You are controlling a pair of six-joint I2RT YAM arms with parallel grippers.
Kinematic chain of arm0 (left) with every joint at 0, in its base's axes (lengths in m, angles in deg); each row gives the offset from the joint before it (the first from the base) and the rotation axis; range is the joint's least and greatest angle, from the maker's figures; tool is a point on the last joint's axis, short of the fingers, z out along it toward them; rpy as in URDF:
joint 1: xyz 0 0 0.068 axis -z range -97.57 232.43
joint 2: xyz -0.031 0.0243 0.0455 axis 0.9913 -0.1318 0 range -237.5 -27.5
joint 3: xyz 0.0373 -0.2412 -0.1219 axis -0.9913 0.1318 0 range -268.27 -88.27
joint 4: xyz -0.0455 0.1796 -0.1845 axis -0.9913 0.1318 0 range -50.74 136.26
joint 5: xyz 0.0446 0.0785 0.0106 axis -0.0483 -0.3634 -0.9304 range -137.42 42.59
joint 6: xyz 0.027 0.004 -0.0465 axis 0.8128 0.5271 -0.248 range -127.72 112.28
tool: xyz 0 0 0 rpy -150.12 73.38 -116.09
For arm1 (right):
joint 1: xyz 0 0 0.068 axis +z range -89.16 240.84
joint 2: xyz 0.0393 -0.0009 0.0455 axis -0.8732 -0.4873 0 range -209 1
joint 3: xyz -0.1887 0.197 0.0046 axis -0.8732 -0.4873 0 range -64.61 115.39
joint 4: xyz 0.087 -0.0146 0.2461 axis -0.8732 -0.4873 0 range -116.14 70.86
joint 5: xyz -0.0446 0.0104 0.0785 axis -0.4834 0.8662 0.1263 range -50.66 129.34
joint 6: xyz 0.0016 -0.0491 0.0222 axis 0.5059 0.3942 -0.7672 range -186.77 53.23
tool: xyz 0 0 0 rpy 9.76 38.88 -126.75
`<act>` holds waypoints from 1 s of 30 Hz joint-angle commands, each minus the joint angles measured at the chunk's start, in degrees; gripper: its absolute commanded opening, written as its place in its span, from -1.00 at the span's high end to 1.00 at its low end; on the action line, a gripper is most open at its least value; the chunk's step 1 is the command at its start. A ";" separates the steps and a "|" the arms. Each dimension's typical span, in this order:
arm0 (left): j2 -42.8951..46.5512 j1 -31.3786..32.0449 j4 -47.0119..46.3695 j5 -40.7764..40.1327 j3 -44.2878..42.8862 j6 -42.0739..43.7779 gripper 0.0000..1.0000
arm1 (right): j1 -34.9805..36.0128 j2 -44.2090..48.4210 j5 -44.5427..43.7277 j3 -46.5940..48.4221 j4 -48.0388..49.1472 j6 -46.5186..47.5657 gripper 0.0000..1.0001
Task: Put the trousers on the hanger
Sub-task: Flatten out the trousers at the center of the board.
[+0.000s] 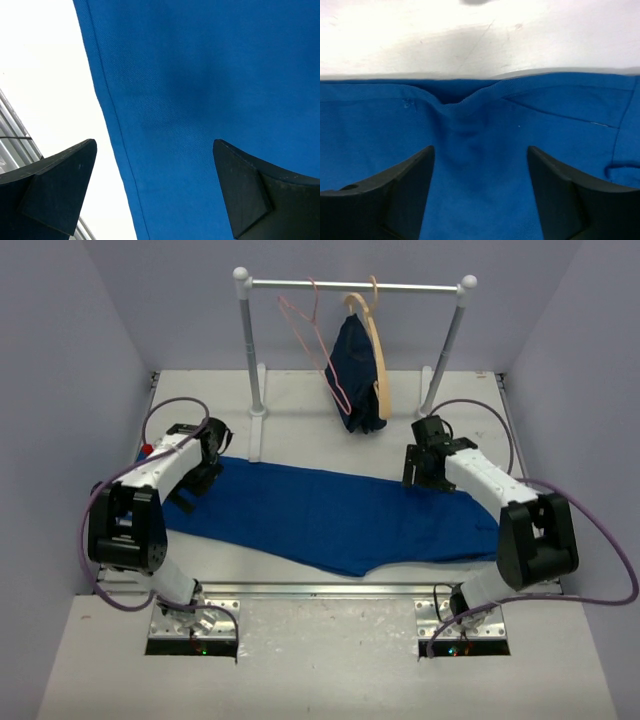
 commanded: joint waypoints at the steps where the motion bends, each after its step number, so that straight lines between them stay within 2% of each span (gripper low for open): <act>1: 5.46 4.90 3.05 -2.96 -3.63 -3.72 -1.00 | -1.27 5.97 -2.68 -3.64 -1.19 -4.29 -0.53; 2: 5.56 6.98 1.25 -2.02 -4.38 -2.79 -1.00 | -2.67 6.09 -1.48 -4.65 -1.36 -4.95 -0.54; 5: 2.34 14.60 -5.78 4.66 -6.33 3.48 -1.00 | -8.09 5.64 9.36 -9.81 -0.48 -7.35 -0.54; 7: -0.73 15.64 -8.47 9.44 -6.42 4.97 -1.00 | -10.00 5.02 12.90 -12.66 0.54 -9.62 -0.55; 9: -3.60 15.87 -10.10 12.73 -5.71 4.68 -1.00 | -11.45 4.29 13.40 -14.40 0.23 -11.95 -0.64; 12: -5.34 15.87 -10.12 13.18 -4.41 2.25 -1.00 | -13.54 2.56 10.16 -16.16 -2.43 -16.73 -0.79; 15: -8.54 15.43 -7.40 12.35 -3.70 -2.22 -1.00 | -19.73 1.57 10.96 -18.35 -2.99 -20.04 -0.83; 18: -11.39 13.38 -3.62 10.73 -3.20 -6.46 -1.00 | -24.75 -0.17 5.89 -15.40 -7.16 -21.84 -0.82; 23: -10.83 8.38 -6.10 12.31 2.48 -7.30 -1.00 | -26.15 -7.18 1.03 -2.72 -9.67 -19.23 -0.82; 26: -9.52 6.91 -8.64 12.03 4.39 -3.68 -1.00 | -26.80 -11.40 4.57 1.29 -2.93 -11.67 -0.83; 30: -8.30 6.90 -7.45 9.01 3.49 -1.47 -1.00 | -26.70 -10.89 13.60 3.09 3.77 -7.85 -0.84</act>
